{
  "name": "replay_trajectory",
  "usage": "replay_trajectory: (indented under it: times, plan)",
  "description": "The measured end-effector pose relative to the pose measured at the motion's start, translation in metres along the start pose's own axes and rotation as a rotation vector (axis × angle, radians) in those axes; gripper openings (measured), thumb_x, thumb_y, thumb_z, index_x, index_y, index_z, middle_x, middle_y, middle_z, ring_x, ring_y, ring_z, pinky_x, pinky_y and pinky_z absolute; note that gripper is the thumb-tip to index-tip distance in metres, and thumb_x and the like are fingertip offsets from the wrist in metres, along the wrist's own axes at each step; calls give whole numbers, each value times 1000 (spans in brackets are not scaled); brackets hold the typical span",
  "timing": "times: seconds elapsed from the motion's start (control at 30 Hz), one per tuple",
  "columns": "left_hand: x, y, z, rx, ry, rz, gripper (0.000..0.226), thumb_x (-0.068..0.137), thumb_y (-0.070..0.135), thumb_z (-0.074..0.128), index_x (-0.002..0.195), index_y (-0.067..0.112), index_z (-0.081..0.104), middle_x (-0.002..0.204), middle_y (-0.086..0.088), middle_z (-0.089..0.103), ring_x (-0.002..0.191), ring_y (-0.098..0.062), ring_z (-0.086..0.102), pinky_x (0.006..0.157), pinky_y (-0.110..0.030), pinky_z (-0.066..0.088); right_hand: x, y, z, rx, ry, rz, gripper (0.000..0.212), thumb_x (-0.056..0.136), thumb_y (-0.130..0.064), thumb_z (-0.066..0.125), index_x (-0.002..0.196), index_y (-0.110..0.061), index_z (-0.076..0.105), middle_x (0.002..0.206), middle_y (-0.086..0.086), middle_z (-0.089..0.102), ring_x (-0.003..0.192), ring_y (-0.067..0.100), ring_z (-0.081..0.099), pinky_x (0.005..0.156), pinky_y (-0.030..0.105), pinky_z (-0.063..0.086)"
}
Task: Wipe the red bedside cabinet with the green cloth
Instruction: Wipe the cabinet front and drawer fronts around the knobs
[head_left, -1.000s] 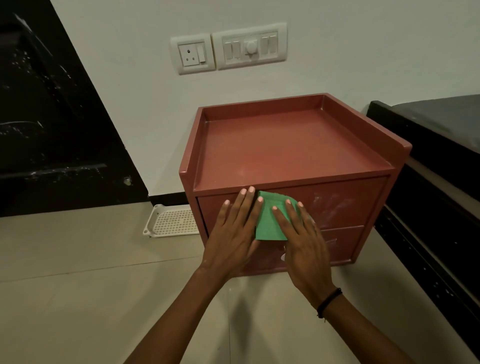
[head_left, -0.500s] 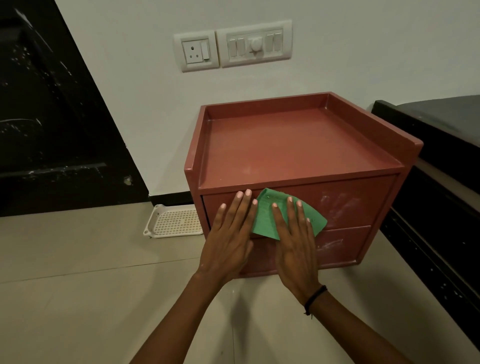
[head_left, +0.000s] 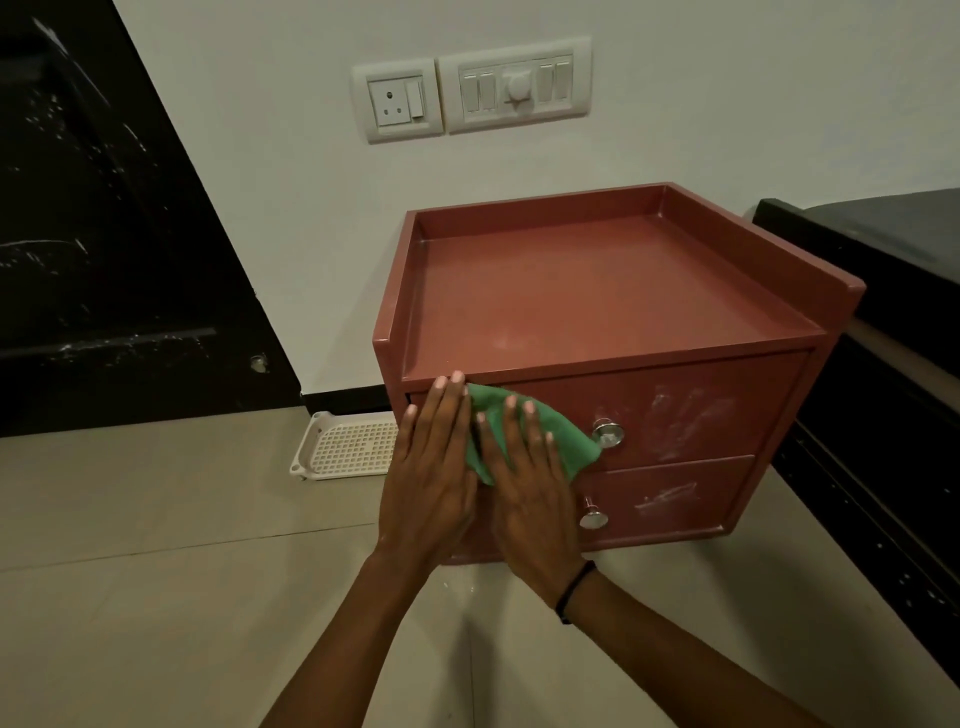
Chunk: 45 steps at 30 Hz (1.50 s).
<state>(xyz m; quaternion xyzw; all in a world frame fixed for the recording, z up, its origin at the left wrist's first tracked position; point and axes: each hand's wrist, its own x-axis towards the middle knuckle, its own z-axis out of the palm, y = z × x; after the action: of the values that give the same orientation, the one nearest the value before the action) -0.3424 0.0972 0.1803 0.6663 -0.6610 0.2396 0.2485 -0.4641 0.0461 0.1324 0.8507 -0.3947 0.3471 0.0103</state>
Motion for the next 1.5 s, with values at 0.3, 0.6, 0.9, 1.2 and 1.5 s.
replay_trajectory:
  times: [0.3,0.6,0.9,1.2,1.5]
  plan:
    - [-8,-15,-5,-159,71,-57,76,82,12,44,155,9,26,163,-11,26,153,-23,19,125,-44,16,0,20,17,-306,-101,-390,70,96,-18,42,159,-17,13,167,10,5,154,30,3,123,52,16]
    - [-13,-21,27,199,-132,126,72,99,37,48,160,19,15,169,-10,3,156,-26,5,122,-52,19,-24,95,-39,-483,-47,-339,66,95,2,35,158,-9,17,167,11,9,154,31,10,122,53,20]
    - [-11,-22,18,34,-68,138,83,81,0,54,158,13,25,168,-9,11,155,-25,8,123,-51,20,-7,56,-32,-242,48,-64,73,85,5,26,157,-6,19,166,13,10,154,30,1,124,50,9]
    - [-21,-20,23,-80,-14,76,54,89,6,44,143,2,49,145,-19,48,136,-35,44,110,-51,43,-34,61,42,-471,-230,-589,60,93,-12,39,153,-7,32,167,12,6,154,31,4,124,46,4]
    - [3,8,25,-12,-49,160,61,87,7,53,148,7,44,151,-15,42,141,-33,36,118,-53,29,-86,126,-10,-303,-201,9,88,77,8,35,159,-14,13,168,5,1,155,27,3,119,55,22]
